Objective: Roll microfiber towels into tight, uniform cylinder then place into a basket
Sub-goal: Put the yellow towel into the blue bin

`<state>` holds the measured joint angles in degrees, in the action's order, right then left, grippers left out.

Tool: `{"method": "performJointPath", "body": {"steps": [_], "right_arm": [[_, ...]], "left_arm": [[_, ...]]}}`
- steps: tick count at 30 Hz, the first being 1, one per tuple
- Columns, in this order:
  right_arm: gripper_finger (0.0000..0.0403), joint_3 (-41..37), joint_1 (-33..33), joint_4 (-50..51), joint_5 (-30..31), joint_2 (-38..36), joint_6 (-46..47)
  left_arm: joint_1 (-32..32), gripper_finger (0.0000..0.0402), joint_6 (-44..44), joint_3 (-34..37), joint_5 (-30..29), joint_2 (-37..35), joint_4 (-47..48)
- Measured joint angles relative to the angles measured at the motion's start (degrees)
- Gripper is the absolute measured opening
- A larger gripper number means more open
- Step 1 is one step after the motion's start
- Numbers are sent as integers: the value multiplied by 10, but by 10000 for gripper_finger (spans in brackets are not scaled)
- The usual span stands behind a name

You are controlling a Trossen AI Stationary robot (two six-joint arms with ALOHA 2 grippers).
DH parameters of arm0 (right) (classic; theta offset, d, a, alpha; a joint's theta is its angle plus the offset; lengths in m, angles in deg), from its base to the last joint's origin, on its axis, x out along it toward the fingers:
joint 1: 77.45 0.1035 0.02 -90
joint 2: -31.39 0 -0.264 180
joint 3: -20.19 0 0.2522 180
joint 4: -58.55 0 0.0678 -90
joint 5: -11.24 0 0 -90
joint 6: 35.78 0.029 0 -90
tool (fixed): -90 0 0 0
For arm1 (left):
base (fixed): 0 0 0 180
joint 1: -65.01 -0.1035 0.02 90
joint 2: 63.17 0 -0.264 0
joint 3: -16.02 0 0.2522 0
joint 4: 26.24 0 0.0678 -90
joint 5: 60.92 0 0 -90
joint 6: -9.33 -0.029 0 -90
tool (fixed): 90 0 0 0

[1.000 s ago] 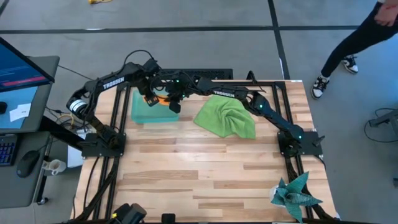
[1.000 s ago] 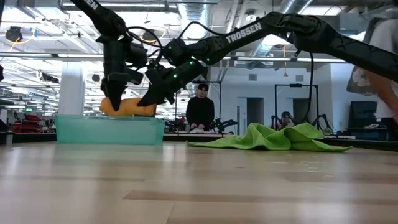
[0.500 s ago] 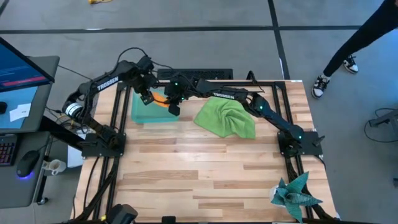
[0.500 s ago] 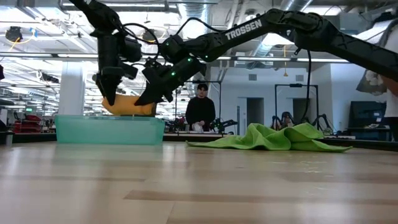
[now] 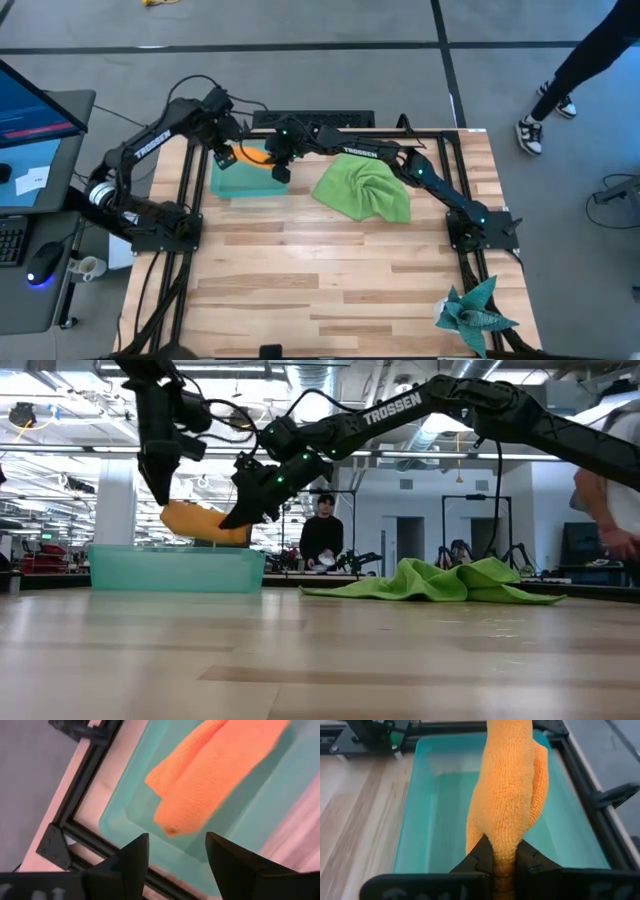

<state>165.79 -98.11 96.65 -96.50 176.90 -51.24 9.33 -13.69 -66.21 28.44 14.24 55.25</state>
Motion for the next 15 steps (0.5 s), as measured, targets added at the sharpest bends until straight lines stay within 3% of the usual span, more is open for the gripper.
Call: {"method": "performJointPath", "body": {"steps": [6, 15], "right_arm": [[43, 0, 5, 26, -1, 0, -3], [43, 0, 31, 60, -3, 0, -34]], "left_arm": [[1, 187, 2, 0, 46, -71, -6], [1, 187, 32, 1, 48, -162, -18]]}}
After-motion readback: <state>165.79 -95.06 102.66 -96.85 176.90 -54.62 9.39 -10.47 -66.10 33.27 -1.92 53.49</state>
